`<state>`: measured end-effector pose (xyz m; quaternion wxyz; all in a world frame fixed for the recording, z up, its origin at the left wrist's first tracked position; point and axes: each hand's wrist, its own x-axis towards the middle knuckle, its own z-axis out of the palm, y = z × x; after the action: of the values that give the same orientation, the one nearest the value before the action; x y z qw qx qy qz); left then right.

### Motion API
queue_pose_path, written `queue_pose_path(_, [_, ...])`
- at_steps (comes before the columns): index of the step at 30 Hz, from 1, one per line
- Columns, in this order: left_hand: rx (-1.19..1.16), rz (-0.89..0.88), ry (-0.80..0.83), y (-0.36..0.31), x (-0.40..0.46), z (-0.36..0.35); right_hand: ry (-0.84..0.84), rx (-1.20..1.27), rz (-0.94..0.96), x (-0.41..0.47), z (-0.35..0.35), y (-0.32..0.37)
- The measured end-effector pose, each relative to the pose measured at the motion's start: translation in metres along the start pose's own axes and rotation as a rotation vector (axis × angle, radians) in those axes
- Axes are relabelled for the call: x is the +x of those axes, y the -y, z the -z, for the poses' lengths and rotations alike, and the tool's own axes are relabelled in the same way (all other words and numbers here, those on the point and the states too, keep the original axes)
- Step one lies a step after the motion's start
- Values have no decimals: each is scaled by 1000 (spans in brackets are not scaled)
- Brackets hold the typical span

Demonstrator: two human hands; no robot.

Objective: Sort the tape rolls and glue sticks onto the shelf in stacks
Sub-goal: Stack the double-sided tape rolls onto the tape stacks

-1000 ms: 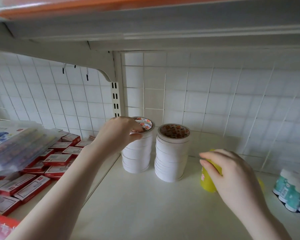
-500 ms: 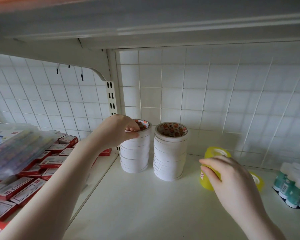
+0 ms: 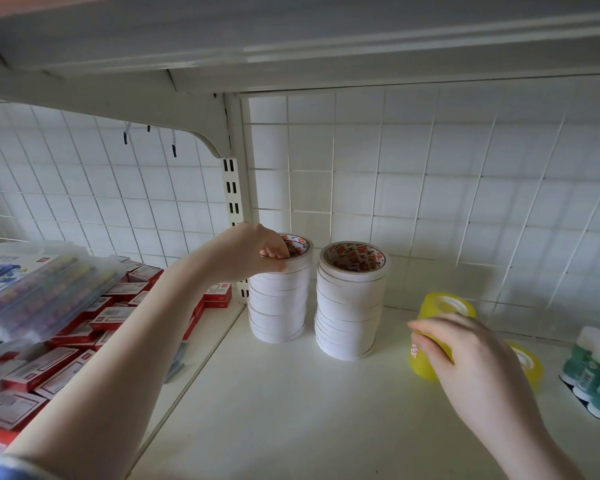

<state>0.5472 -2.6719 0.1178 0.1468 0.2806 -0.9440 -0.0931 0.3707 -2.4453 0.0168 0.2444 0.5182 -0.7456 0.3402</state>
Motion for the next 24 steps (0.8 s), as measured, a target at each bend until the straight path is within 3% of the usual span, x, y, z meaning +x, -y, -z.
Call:
queue_pose_path(12, [162, -20, -92, 0, -7, -9, -6, -27, -11, -6, 3, -1])
queue_pose_path(24, [158, -109, -380, -35, -30, -18, 7, -75, -25, -21, 17, -18])
